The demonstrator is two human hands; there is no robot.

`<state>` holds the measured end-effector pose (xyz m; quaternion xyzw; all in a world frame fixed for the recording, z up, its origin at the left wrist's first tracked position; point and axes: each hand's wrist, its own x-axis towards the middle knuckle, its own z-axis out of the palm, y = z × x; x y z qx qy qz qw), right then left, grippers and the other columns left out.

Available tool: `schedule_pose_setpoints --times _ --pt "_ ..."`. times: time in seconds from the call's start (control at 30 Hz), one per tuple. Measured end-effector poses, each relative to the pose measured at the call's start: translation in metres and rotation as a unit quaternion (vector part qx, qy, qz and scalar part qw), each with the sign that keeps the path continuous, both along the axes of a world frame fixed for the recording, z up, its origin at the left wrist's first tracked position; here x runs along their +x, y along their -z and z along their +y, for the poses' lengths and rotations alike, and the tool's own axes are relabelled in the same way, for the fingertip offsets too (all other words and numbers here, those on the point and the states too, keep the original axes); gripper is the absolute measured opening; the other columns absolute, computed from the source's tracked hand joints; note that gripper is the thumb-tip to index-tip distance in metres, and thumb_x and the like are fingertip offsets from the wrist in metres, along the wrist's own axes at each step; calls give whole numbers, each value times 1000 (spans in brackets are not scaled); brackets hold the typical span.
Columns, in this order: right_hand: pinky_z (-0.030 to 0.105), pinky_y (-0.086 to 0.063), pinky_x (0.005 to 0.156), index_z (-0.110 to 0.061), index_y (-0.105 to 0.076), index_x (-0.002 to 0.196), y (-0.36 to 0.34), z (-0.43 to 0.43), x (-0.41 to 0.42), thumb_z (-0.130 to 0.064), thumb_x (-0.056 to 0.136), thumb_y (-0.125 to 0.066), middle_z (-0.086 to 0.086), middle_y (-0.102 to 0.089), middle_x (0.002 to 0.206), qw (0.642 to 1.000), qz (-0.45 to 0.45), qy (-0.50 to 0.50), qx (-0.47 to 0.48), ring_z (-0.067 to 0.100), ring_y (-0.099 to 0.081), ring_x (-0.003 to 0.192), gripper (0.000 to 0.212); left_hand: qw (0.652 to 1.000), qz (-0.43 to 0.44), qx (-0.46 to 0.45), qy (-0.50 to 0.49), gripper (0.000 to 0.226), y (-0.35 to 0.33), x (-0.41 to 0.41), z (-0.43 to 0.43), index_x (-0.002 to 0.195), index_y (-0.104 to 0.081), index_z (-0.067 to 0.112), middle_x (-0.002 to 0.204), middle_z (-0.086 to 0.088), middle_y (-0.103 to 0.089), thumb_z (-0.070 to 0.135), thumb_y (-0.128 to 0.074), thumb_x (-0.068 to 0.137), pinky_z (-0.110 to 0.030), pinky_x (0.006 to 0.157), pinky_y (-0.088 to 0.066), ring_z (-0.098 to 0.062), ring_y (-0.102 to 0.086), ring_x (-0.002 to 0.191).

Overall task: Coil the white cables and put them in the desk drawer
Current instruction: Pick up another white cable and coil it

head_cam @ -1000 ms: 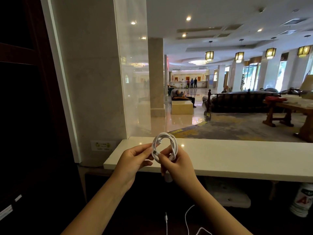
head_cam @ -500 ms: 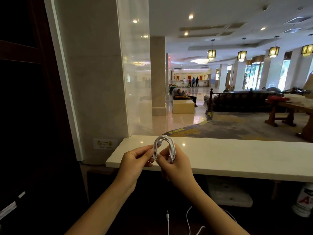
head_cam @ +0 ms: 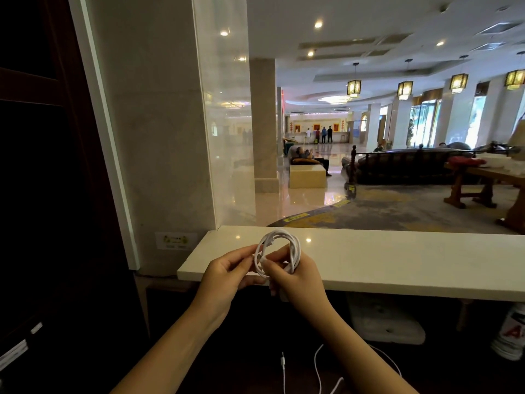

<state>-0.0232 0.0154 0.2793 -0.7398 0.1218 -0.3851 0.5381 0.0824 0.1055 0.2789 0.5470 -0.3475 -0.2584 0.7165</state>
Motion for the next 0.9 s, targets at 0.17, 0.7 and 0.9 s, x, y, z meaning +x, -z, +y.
schedule_pose_setpoints --times 0.17,0.7,0.9 --pt "17 -48 50 -12 -67 75 -3 -1 0 -15 84 -66 1 -65 54 999 -2 -21 24 10 -58 43 10 1000 9 -14 11 21 -1 1 2 97 -74 18 97 -3 -76 8 -61 83 -22 65 -57 -22 -72 86" --pt "22 -52 67 -20 -68 80 -8 -21 4 -28 85 -59 -1 -69 74 993 36 -68 94 9 -64 70 13 987 -151 50 -37 4 -9 8 5 81 -71 8 72 -5 -75 7 -69 78 -19 58 -54 -18 -71 63" --pt "18 -45 48 -15 -66 99 -38 -37 -1 -36 82 -65 -7 -60 55 982 98 -154 48 8 -51 48 27 981 -174 86 -21 4 -14 10 8 80 -71 6 73 -13 -73 9 -70 78 -26 60 -54 -22 -66 59"
